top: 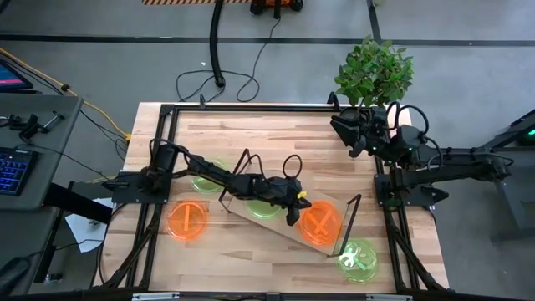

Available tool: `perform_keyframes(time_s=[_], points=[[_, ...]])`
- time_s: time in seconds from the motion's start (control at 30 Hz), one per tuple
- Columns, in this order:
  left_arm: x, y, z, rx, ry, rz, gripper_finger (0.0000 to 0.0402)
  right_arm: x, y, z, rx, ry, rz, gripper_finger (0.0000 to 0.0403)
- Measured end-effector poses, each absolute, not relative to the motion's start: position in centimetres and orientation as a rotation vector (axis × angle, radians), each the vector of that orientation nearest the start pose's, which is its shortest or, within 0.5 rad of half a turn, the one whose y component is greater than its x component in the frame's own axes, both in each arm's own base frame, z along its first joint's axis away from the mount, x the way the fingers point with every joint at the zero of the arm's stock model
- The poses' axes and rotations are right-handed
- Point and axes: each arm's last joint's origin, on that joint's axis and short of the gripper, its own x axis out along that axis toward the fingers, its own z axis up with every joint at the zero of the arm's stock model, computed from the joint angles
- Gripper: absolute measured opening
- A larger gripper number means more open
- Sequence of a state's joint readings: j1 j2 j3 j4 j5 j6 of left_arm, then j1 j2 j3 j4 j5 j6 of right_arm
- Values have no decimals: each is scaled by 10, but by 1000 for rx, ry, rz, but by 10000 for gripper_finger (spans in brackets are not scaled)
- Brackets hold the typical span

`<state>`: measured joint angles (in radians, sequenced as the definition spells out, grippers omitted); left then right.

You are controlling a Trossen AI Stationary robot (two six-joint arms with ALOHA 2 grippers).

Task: Place and stack plates onto a shelf
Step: Stack the top orange plate on the top of the orange plate on the shelf

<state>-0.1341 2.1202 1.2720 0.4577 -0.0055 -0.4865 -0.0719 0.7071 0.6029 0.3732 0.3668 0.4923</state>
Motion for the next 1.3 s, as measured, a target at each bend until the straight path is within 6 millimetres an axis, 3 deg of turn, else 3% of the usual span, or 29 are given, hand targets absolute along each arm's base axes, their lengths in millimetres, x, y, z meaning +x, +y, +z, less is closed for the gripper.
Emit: perform_keyframes(time_s=[0.47,0.87,1.1,1.3], points=[[448,-53,151,-479,457,-11,8,160,-22,333,516,-358,-365,145],[447,-35,153,-558,515,-95,112,160,-22,333,518,-355,-365,145],[441,-3,184,-596,476,-188,135,159,-20,334,524,-356,-303,145],[421,36,248,-562,318,-204,131,159,-17,336,536,-345,-201,145]])
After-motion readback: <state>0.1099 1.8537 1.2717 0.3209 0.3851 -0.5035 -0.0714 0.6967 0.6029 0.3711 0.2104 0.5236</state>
